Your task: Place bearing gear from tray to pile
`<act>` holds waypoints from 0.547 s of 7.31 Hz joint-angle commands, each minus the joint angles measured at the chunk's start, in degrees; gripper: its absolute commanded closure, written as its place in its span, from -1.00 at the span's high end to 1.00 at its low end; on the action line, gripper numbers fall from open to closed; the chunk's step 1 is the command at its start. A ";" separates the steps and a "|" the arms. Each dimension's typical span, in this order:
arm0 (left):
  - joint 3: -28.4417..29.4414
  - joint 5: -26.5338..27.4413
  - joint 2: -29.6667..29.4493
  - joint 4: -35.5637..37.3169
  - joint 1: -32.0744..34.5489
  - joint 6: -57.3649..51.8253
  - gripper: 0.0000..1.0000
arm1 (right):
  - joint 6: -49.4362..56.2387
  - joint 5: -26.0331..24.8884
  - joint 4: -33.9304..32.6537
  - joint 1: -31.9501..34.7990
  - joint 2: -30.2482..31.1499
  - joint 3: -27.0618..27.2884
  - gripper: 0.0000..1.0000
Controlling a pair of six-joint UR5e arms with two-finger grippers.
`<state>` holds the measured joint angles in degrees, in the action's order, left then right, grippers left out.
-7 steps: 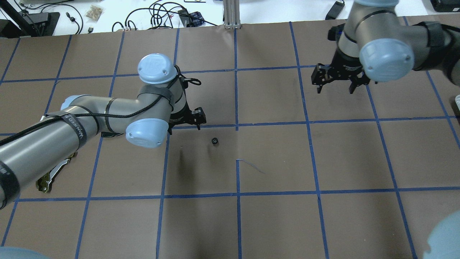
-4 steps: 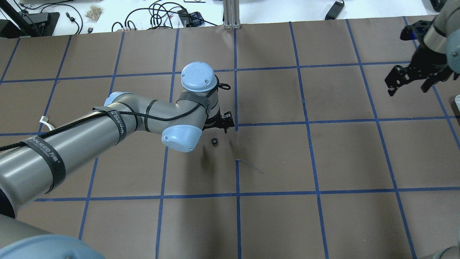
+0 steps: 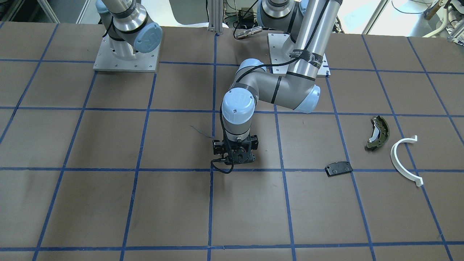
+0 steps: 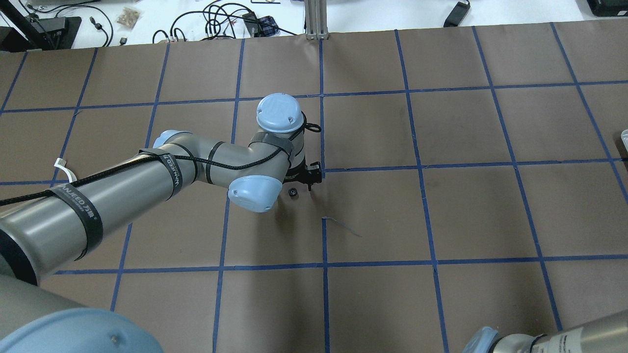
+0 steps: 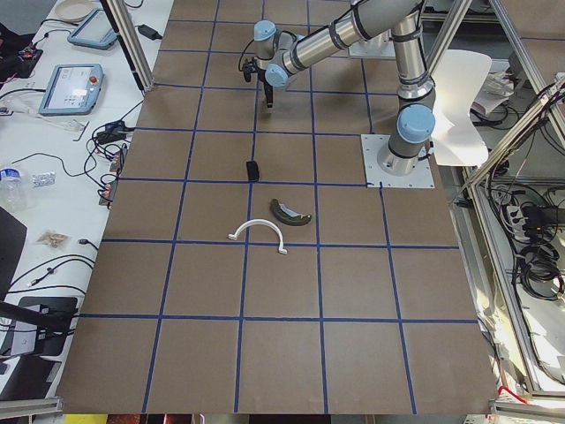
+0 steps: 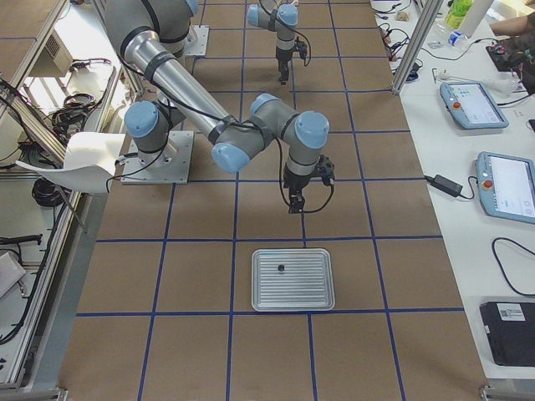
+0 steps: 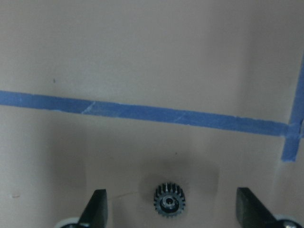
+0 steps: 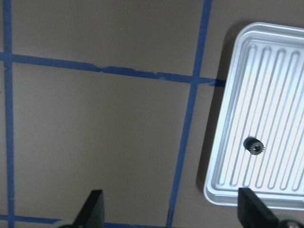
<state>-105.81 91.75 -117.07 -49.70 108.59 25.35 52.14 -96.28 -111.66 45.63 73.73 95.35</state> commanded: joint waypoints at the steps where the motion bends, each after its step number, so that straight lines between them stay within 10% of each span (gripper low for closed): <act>1: -0.01 -0.16 -0.26 0.04 -0.04 0.14 -0.29 | 5.58 -0.31 -9.95 -4.65 -5.50 -0.16 1.00; 3: 0.17 -0.17 -0.35 0.13 -0.05 0.75 -1.00 | 6.22 0.30 -13.81 -7.39 -10.42 -0.60 1.00; 4: 0.69 0.01 0.08 0.04 -0.05 1.28 -1.00 | 6.13 0.30 -16.72 -7.48 -12.53 -1.30 1.00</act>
<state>-105.55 91.64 -117.30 -49.63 108.55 26.18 58.06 -96.13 -124.75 38.88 64.06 94.66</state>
